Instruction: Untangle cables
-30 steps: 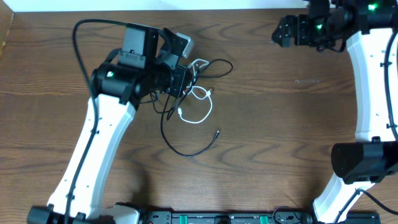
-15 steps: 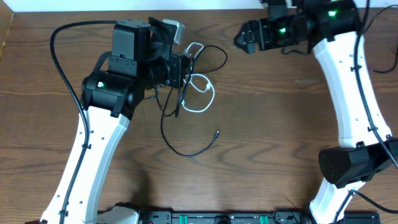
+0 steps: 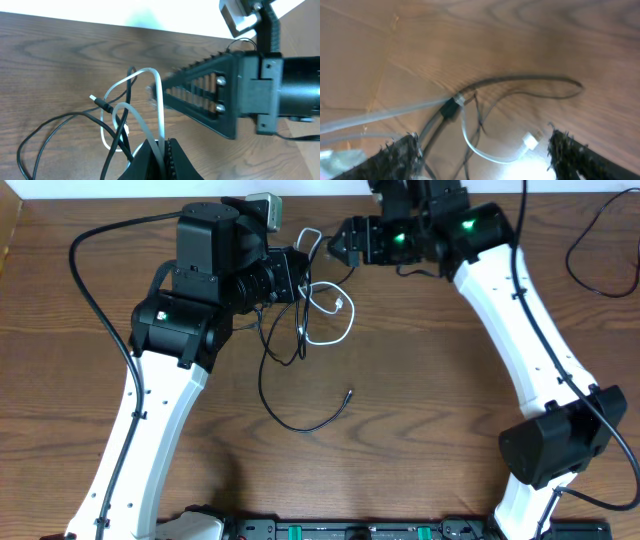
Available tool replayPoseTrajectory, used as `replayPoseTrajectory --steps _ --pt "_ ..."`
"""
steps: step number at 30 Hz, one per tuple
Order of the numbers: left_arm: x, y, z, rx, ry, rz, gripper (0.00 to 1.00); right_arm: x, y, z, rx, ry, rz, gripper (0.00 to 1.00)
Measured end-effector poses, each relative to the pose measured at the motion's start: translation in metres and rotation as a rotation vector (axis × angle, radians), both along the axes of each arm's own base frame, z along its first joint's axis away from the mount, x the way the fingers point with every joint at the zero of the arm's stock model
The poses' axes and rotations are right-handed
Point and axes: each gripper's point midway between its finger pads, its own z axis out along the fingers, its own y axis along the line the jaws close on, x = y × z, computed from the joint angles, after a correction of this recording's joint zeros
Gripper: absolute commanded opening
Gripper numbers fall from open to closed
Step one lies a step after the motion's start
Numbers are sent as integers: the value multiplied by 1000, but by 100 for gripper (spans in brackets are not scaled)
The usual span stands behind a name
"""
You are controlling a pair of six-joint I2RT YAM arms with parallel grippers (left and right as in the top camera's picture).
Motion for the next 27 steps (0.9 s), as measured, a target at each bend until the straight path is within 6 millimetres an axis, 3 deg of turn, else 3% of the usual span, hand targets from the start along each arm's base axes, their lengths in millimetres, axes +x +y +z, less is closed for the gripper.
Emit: replayPoseTrajectory --steps 6,16,19,22,27 --pt "0 0 0 -11 10 10 7 10 17 -4 101 6 -35 73" --pt "0 0 0 -24 20 20 7 15 45 -33 229 36 -78 62" --pt "0 0 0 -26 22 22 8 14 48 -34 240 47 -82 50" --pt "0 0 0 -28 24 23 7 12 48 -36 235 58 -82 31" --pt "0 0 0 -28 24 23 7 5 37 -58 154 123 -123 4"
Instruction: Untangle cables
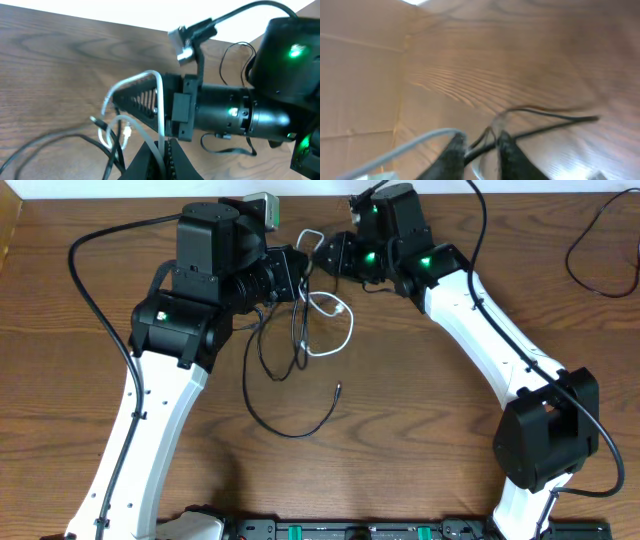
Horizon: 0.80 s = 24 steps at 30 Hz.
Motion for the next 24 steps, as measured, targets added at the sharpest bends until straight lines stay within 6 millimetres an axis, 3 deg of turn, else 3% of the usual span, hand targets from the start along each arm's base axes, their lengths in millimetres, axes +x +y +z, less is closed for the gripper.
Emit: replayPoseTrajectory --steps 6,11,15,19,20,24 --pt "1 5 -1 2 4 12 7 -6 -30 -31 -175 47 -37 1" --pt "6 35 -12 30 54 95 8 1 -75 -46 -283 61 -63 1" --pt "5 57 -22 46 104 151 7 11 -101 -45 -301 -3 4 1" --pt "2 61 -26 52 127 162 8 5 -93 -36 -259 -111 182 1" --pt "2 60 -26 49 128 155 7 2 -86 -32 -236 -136 228 6" --pt "-1 55 -25 35 129 124 7 -11 -57 -17 -148 -223 366 41"
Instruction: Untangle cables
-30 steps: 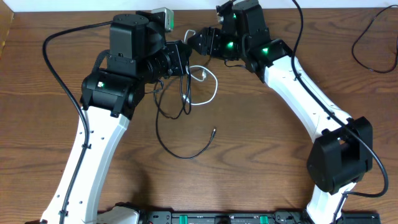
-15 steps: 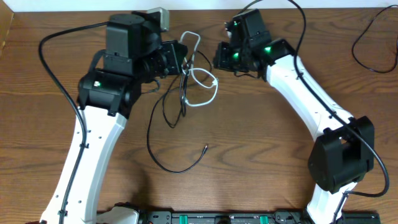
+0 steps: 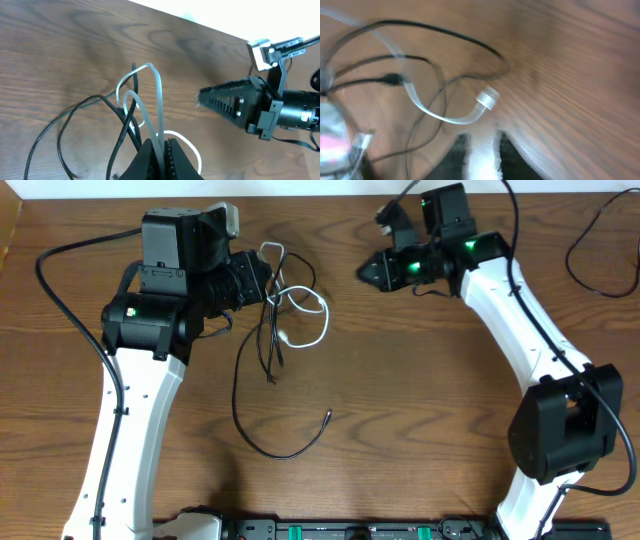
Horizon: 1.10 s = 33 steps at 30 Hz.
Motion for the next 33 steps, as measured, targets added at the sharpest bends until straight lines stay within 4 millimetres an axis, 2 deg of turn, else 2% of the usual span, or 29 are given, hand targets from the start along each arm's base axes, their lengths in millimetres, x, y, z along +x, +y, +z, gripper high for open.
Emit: replayPoseTrajectory --steps 4,7,10,16,20,24,29,33 --pt "-6 -1 -5 6 23 -20 7 -14 30 16 83 -56 125 48" --pt "-12 -1 -10 28 43 -44 8 -25 49 25 136 -76 198 49" --pt "-18 0 -16 56 59 -72 8 -29 58 33 181 -65 209 49" --pt "-18 -1 -16 82 38 -111 7 -35 70 35 216 68 137 51" --pt "-18 -1 -16 86 33 -117 8 -48 97 29 190 166 66 54" --pt "-19 -1 -16 91 30 -123 7 -56 114 19 148 246 -49 54" --pt "-20 -2 -16 92 33 -128 7 -46 120 19 149 262 -175 53" --pt "-20 -2 -17 91 35 -129 8 -38 119 21 164 264 -226 47"
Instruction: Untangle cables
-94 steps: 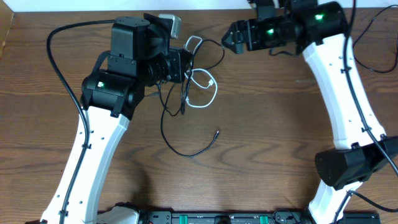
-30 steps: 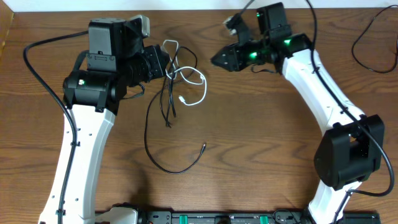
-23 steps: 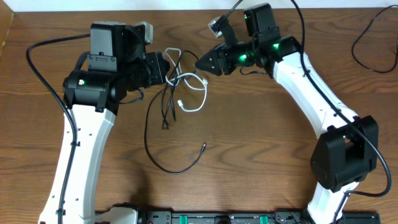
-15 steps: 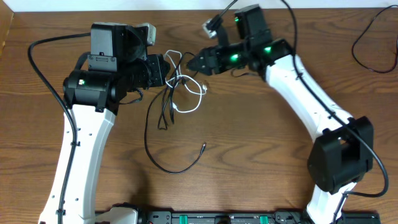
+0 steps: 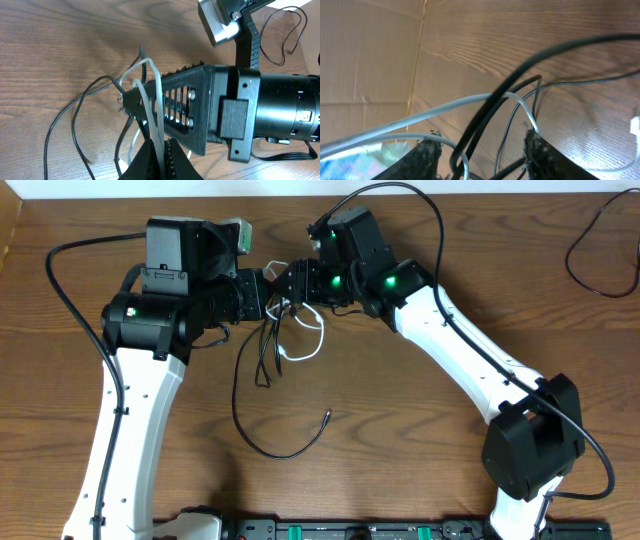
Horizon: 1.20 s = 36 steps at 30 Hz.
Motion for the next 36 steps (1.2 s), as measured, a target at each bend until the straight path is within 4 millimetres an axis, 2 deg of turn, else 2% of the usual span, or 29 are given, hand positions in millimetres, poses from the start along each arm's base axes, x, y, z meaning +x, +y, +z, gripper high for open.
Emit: replayPoseTrajectory --steps 7,17,25,36 --pt "0 0 0 0 -1 0 7 7 0 4 19 11 -45 40" --pt "2 4 -1 20 -3 17 7 11 -2 15 86 22 -31 42" --pt "2 7 -3 33 0 28 7 17 -8 19 112 29 -32 47" --pt "-1 3 -3 14 11 11 7 17 1 20 98 -2 -55 45"
